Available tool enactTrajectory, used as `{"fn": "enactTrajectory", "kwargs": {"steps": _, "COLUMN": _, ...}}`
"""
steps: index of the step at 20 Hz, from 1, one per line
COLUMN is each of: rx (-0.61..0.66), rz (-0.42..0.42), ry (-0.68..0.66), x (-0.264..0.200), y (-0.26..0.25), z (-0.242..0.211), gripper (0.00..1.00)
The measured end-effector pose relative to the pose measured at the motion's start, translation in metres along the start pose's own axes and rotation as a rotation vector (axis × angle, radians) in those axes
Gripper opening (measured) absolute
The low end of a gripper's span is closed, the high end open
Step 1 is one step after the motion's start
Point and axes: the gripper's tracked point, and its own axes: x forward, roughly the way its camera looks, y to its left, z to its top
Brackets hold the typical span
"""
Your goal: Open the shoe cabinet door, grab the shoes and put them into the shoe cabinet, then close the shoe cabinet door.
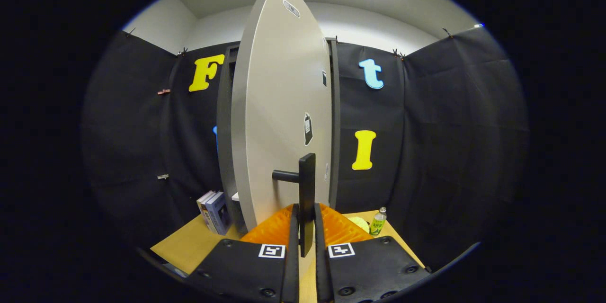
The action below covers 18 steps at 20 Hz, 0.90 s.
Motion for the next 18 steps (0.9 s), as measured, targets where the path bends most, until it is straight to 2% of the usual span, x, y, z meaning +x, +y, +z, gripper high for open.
{"fn": "enactTrajectory", "kwargs": {"steps": 4, "rx": 0.063, "rz": -0.005, "ry": 0.001, "x": -0.005, "y": -0.027, "z": 0.002, "gripper": 0.18}}
{"fn": "enactTrajectory", "kwargs": {"steps": 9, "rx": 0.073, "rz": 0.031, "ry": -0.006, "x": -0.005, "y": -0.056, "z": 0.003, "gripper": 0.16}}
{"fn": "enactTrajectory", "kwargs": {"steps": 15, "rx": 0.076, "rz": -0.030, "ry": -0.031, "x": -0.012, "y": -0.102, "z": 0.010, "gripper": 0.13}}
{"fn": "enactTrajectory", "kwargs": {"steps": 18, "rx": 0.128, "rz": -0.010, "ry": -0.050, "x": -0.016, "y": -0.100, "z": 0.013, "gripper": 0.13}}
